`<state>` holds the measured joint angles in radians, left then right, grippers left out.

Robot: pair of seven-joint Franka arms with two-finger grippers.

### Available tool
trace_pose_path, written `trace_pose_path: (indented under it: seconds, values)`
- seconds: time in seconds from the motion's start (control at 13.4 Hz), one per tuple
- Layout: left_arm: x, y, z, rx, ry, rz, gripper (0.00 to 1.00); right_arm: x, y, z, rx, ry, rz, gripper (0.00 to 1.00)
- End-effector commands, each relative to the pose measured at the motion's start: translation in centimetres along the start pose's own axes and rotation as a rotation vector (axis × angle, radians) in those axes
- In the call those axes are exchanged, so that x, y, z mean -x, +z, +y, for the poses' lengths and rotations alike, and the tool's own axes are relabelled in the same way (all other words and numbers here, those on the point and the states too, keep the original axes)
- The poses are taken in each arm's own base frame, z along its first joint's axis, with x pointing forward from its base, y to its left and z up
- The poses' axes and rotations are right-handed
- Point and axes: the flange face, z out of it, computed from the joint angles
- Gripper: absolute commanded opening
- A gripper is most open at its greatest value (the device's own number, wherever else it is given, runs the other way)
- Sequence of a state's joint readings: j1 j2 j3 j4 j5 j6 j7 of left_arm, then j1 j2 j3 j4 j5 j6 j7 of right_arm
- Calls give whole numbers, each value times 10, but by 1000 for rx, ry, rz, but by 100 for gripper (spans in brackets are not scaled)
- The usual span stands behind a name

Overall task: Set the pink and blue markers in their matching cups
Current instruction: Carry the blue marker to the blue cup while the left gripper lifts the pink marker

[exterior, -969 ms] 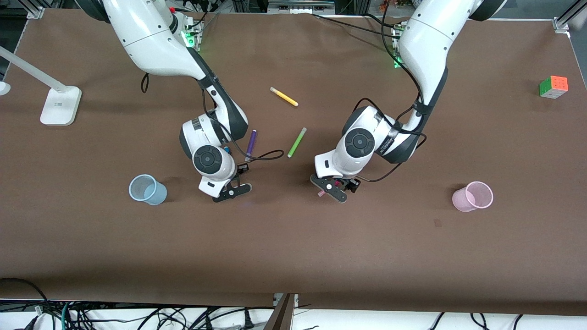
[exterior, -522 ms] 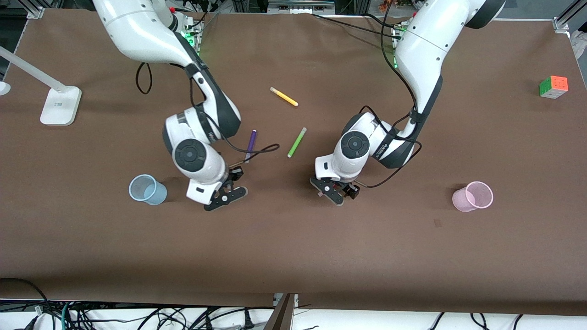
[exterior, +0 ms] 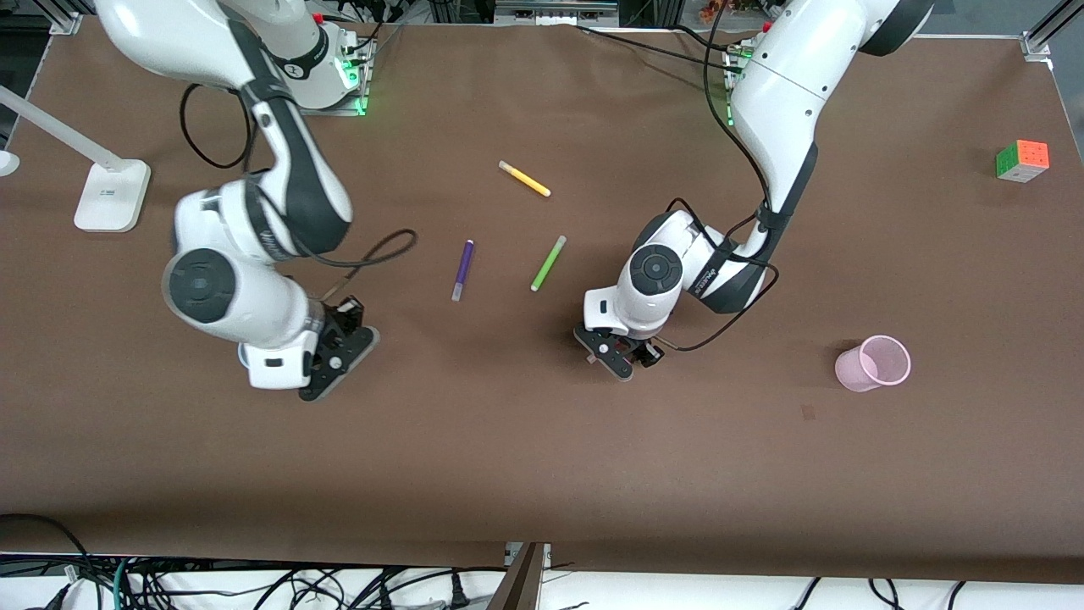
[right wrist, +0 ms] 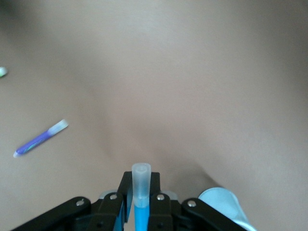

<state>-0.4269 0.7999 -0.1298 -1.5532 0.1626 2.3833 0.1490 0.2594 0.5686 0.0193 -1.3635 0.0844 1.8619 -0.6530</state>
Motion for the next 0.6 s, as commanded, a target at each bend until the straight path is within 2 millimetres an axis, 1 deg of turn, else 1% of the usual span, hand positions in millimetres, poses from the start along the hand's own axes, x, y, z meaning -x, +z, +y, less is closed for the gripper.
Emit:
trace_pose_path:
  seconds: [0.0, 0.07, 0.15, 0.22, 0.3, 0.37, 0.45, 0.52]
  values:
    - [0, 7, -2, -39, 58, 12, 62, 29, -12, 29, -76, -152, 61, 17]
    - [1, 11, -2, -40, 61, 9, 62, 39, -12, 39, -106, -194, 85, 17]
    - [0, 11, -2, -43, 64, 15, 62, 51, -13, 50, -136, -223, 106, 17]
    - [0, 11, -2, -44, 67, 19, 57, 64, -12, 62, -150, -253, 122, 17]
    - [-1, 10, -2, -44, 75, 21, 39, 75, -12, 74, -158, -302, 150, 17]
    - [-1, 9, -3, -45, 96, 20, 15, 83, -10, 84, -172, -368, 188, 17]
    - [1, 6, -10, -48, 104, 23, 0, 94, -8, 94, -186, -420, 232, 17]
    - [3, 4, -21, -49, 99, 23, 0, 104, -1, 104, -197, -459, 264, 17]
